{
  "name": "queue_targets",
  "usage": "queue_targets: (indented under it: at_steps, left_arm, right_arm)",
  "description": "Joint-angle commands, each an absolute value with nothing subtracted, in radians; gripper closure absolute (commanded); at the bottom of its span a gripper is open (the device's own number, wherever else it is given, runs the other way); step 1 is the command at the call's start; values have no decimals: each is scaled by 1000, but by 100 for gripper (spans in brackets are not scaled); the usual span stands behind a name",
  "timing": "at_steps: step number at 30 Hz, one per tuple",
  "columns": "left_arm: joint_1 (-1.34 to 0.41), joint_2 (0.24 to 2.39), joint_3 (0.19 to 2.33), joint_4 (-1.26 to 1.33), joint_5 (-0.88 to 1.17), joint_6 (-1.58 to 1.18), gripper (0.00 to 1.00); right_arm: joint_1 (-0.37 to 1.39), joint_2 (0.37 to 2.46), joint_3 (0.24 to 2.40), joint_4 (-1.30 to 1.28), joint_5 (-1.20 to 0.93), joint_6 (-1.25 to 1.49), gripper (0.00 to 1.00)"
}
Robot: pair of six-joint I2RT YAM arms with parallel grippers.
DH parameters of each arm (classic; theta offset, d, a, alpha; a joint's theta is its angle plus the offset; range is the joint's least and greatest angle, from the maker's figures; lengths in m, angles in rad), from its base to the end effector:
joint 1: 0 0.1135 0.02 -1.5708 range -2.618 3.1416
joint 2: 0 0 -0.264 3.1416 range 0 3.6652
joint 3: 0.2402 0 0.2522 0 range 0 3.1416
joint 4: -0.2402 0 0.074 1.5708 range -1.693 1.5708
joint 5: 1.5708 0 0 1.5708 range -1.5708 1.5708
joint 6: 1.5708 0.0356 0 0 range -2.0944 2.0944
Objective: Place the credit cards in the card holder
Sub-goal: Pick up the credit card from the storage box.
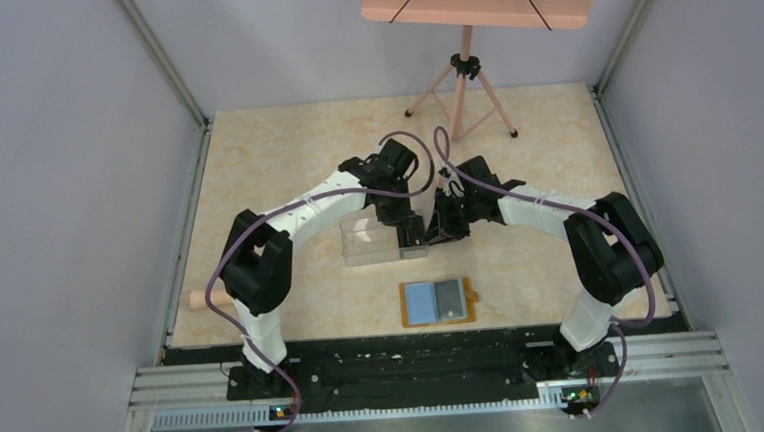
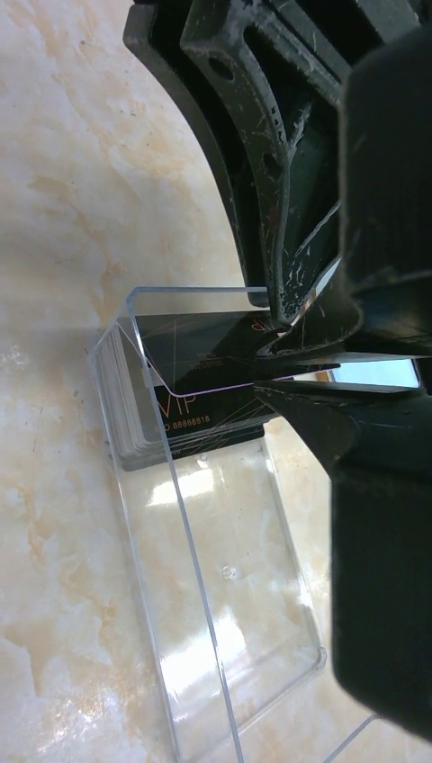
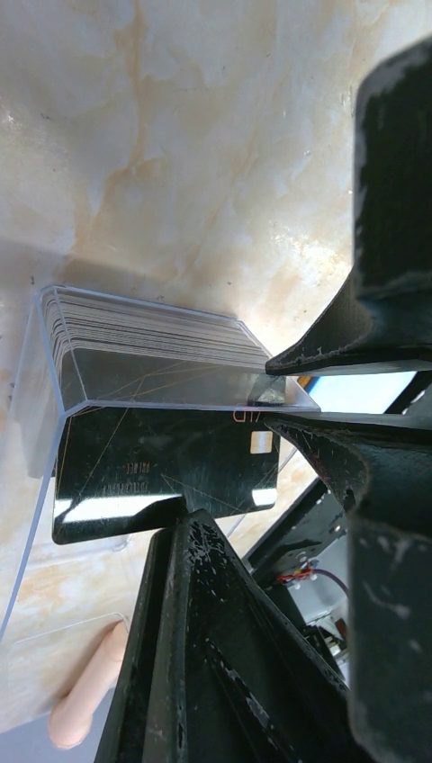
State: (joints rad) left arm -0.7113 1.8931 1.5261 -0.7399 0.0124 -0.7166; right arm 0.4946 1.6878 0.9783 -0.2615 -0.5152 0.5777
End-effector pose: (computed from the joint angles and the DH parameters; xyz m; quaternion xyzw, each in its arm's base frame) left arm 0.3049 -0.2633 0.2340 -0.0011 0.9732 -0.1551 0.1698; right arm 0.2865 0.1745 0.1750 -0.0368 0.9262 0.3552 0.1213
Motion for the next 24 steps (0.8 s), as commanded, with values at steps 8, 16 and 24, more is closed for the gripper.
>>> queue_targets:
  at_steps: [8,16,24]
  left_arm:
    - [-718,1850,1500,-616,91,-724,83]
    - [-719,1847,1482,-569,131,-733,82]
    - [-718,1835,1465,-537,158,-726,81]
  right_arm:
    - [523,1652,1003,-255,-557,563,96]
    - [524,1655,1005,-262,-553,558,96]
    - [524,1653,1011,-267,-552,555,96]
